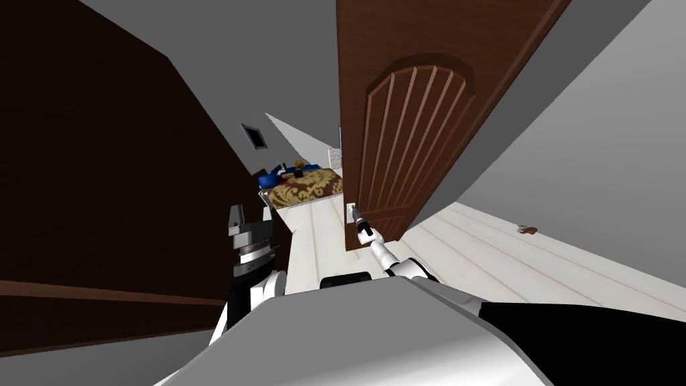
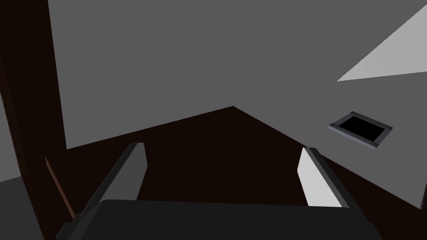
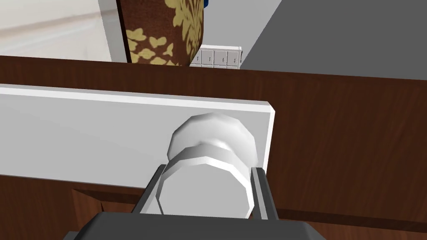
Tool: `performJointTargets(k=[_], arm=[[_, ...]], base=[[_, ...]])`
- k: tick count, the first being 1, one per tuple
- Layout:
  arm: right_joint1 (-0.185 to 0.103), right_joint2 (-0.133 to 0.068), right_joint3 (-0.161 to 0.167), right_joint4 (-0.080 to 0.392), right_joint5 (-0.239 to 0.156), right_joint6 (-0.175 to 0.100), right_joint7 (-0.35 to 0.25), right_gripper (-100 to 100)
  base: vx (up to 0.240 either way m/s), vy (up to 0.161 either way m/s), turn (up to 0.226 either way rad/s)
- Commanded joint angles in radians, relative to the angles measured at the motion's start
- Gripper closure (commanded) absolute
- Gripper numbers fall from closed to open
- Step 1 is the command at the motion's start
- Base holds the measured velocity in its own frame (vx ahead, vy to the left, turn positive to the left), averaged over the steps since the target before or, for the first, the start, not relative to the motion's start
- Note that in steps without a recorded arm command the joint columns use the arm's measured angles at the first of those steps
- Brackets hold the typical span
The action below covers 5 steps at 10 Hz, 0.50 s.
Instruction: Push the door open
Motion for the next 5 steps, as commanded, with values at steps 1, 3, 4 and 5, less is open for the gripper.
performJointTargets(k=[1,3,4,5], arm=[[-0.012,-0.020,-0.021,0.033,-0.006,-0.021,0.001,100],[-0.012,-0.034,-0.048,0.035,-0.014,-0.022,0.008,100],[-0.009,-0.037,-0.042,0.033,-0.014,-0.024,0.002,-100],[-0.009,-0.038,-0.043,0.032,-0.015,-0.023,0.002,-100]], base=[[0.134,0.065,-0.056],[0.166,0.105,-0.138],[-0.087,0.081,-0.090],[-0.211,0.042,-0.031]])
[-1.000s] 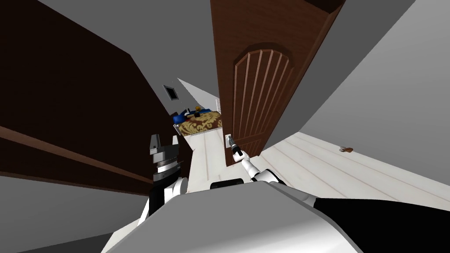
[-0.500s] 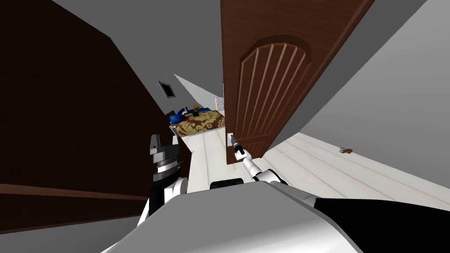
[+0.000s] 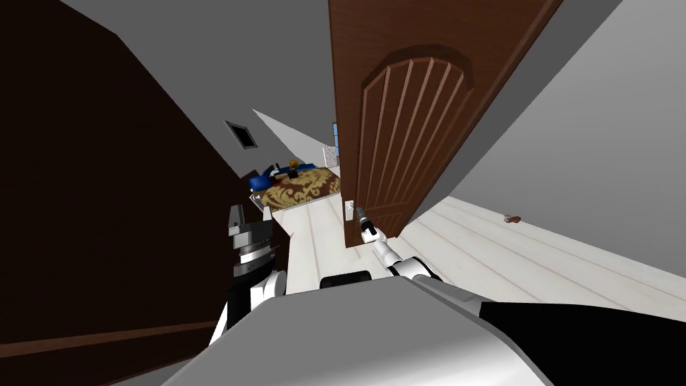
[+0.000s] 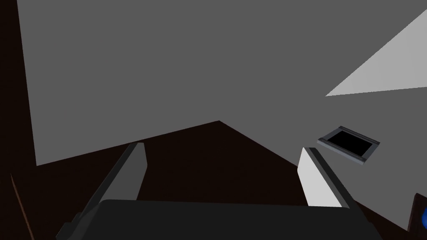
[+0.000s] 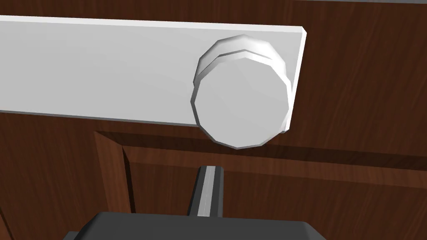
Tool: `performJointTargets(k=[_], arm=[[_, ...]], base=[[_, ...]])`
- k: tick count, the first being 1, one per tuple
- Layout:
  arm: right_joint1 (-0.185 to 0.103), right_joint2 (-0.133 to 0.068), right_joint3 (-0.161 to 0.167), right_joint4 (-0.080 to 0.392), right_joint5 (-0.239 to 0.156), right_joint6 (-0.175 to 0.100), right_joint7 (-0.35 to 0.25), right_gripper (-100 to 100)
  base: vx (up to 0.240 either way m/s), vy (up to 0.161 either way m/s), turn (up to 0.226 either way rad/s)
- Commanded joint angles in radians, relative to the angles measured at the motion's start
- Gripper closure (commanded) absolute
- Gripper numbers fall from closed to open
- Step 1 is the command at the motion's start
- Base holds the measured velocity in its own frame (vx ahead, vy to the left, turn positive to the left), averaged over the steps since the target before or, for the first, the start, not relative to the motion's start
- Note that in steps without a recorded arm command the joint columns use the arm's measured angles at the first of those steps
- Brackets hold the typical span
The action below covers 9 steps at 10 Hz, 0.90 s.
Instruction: Push the door open
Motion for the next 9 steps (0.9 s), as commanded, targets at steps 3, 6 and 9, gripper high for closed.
performJointTargets(k=[3,6,9], arm=[[0.000,0.008,-0.007,-0.006,-0.007,0.005,0.000,-100],[0.003,0.020,-0.010,-0.013,-0.009,0.010,-0.001,-100],[0.007,0.009,-0.015,-0.011,-0.010,0.000,0.003,-100]], base=[[-0.250,0.085,-0.055],[-0.229,0.069,-0.054],[0.120,0.034,0.019]])
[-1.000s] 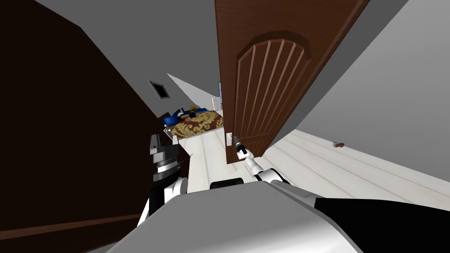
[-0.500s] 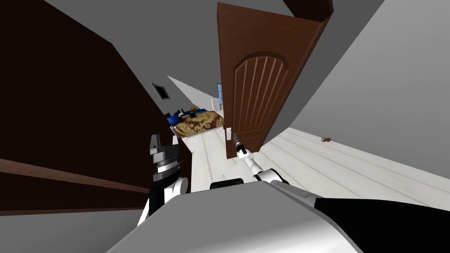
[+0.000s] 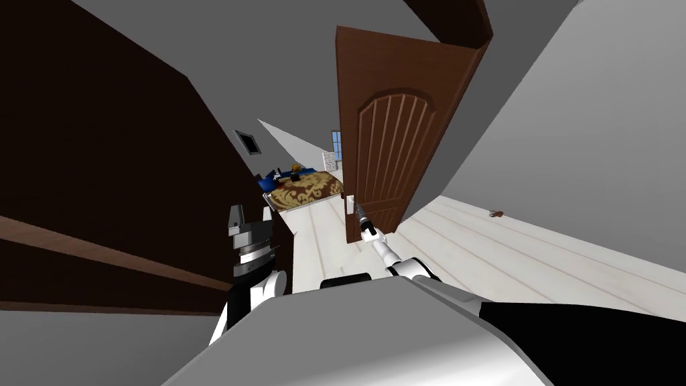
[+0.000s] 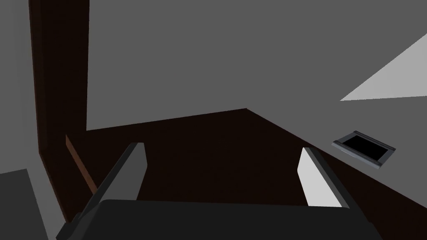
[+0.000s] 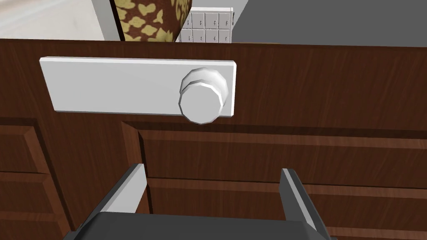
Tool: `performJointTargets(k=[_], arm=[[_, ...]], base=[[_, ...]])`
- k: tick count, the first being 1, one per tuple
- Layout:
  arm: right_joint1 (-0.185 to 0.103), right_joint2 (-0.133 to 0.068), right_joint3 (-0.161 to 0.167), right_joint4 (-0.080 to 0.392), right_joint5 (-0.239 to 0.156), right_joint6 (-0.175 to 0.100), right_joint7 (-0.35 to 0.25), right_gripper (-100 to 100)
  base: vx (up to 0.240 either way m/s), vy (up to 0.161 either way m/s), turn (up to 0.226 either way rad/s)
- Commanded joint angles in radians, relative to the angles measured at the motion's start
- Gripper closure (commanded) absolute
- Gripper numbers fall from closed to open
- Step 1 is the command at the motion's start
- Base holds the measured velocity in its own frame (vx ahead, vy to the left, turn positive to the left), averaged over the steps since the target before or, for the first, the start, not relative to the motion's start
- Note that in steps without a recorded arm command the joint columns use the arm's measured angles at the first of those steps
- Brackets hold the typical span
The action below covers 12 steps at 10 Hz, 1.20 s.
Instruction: Push the door open
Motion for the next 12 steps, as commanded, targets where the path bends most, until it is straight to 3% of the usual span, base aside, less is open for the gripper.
performJointTargets(k=[1,7,8,12], arm=[[0.004,-0.005,-0.002,-0.003,0.000,-0.004,0.001,-100],[0.009,0.002,-0.010,-0.001,-0.001,-0.020,0.007,-100],[0.009,0.002,-0.010,-0.001,-0.001,-0.020,0.007,100],[0.009,0.002,-0.010,-0.001,-0.001,-0.020,0.007,100]], base=[[0.208,0.033,0.020],[0.194,0.028,0.020],[-0.011,-0.003,-0.006],[-0.022,-0.004,0.002]])
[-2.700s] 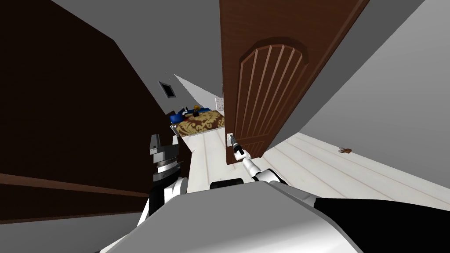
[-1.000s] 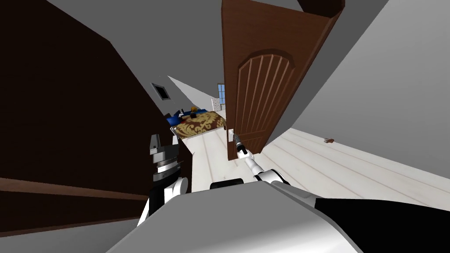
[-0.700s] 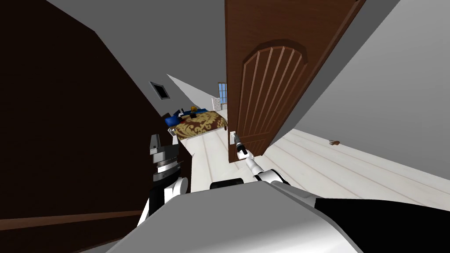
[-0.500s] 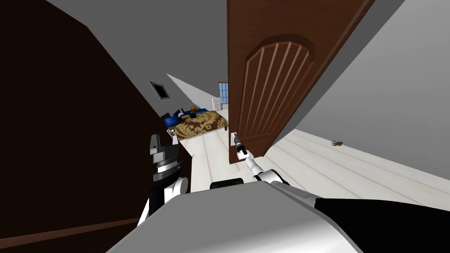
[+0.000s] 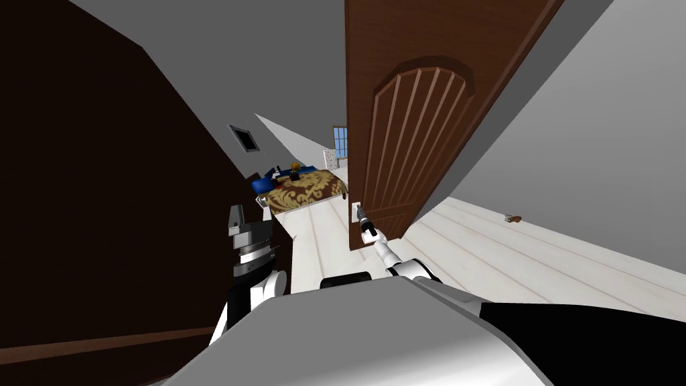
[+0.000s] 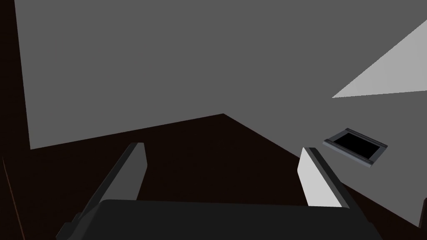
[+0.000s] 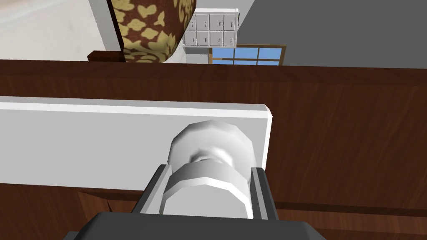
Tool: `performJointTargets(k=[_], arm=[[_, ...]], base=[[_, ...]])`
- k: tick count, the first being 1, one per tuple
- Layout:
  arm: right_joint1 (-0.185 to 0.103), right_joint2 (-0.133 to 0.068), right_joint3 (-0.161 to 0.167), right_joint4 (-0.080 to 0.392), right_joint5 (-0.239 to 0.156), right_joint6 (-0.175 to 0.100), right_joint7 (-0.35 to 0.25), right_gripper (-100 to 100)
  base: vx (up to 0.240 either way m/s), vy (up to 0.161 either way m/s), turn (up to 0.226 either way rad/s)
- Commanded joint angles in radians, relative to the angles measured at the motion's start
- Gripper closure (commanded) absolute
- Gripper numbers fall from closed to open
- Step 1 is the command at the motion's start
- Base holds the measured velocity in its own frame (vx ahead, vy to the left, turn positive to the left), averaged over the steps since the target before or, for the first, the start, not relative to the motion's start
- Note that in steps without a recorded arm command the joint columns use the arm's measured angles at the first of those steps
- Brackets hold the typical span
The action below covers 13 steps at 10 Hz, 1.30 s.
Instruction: Push the door open
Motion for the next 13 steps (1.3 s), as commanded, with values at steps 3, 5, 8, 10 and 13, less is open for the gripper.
performJointTargets(k=[3,5,8,10,13], arm=[[0.000,-0.011,-0.017,0.002,-0.005,0.001,0.004,100],[0.000,-0.019,-0.032,0.004,-0.010,0.002,0.008,100],[0.000,-0.033,-0.060,0.007,-0.018,0.003,0.016,100],[0.000,-0.042,-0.082,0.009,-0.025,0.004,0.021,100],[0.000,-0.054,-0.118,0.013,-0.035,0.006,0.031,100]], base=[[0.071,0.043,-0.024],[0.175,0.079,-0.040],[0.179,0.087,-0.039],[0.190,0.080,-0.057],[0.183,0.144,-0.081]])
